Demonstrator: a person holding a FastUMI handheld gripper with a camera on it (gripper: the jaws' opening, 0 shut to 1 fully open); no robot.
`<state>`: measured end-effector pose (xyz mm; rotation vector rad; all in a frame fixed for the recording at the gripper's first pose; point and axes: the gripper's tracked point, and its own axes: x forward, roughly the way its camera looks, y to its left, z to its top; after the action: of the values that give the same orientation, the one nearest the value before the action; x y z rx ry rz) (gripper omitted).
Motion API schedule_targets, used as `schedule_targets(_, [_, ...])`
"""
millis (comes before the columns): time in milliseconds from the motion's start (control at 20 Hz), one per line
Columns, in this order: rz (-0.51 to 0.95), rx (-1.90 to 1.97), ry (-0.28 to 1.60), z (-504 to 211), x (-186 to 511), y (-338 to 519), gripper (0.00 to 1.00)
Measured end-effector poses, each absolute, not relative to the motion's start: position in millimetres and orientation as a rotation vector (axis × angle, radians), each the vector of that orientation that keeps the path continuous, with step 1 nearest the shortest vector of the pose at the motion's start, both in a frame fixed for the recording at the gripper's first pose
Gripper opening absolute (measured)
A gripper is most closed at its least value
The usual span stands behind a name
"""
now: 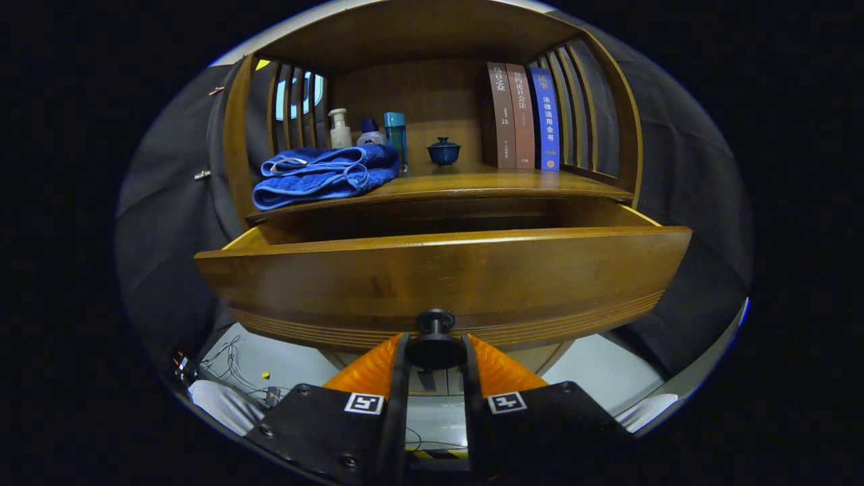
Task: Pull open the drawer, take out the items inside it, and place them on the countertop above the cabinet.
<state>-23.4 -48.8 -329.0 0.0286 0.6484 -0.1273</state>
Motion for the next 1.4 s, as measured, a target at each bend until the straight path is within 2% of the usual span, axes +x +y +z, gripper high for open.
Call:
schedule_targets(500, [-0.146, 0.072, 0.748, -327, -83, -41, 0.41])
schedule_targets(800, [-0.158, 0.088, 0.802, -330, -95, -41, 0.41])
schedule_targets(900, [-0.161, 0.102, 0.837, -329, -104, -37, 0.52])
schedule_targets(1050, [-0.155, 0.110, 0.822, -299, -109, -36, 0.98])
schedule_targets(1250, [-0.120, 0.093, 0.782, -235, -103, -30, 0.98])
schedule_targets(1400, [-0.093, 0.130, 0.732, -208, -60, -27, 0.98])
